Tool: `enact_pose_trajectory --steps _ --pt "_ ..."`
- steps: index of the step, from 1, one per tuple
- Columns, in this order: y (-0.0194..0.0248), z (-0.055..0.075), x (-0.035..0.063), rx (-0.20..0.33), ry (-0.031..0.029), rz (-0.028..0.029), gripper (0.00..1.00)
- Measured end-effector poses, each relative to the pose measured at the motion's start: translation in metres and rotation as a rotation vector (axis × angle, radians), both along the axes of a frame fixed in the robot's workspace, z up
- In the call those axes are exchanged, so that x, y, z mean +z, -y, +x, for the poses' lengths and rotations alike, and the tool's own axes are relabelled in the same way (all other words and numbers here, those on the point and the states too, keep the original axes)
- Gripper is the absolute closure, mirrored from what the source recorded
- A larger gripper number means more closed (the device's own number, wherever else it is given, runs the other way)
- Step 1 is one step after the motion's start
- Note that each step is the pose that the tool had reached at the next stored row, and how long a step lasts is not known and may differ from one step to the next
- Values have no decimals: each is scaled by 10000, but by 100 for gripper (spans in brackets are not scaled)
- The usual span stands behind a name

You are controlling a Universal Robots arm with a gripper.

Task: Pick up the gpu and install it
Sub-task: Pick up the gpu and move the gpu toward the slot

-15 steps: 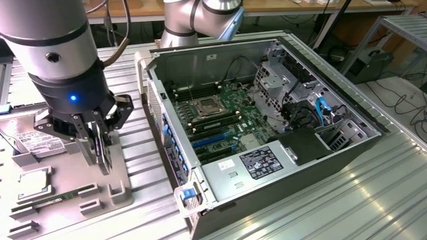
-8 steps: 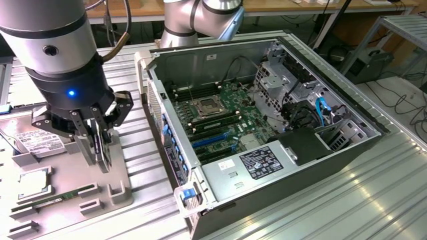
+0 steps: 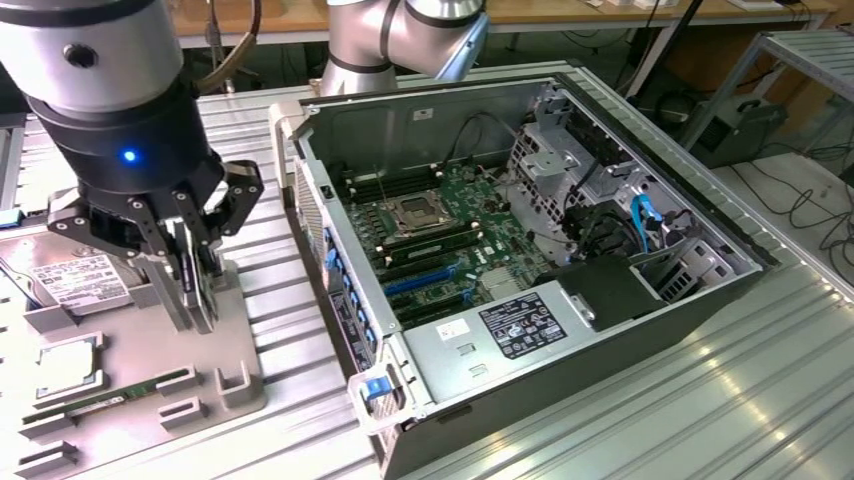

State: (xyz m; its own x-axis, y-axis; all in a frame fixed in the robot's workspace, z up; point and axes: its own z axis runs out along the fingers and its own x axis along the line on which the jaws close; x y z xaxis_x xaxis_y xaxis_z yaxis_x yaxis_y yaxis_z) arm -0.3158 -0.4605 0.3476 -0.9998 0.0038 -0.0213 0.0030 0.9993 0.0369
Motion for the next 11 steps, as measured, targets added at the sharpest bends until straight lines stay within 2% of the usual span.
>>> enact_pose_trajectory --steps 11 --pt "0 0 394 0 -1 -1 73"
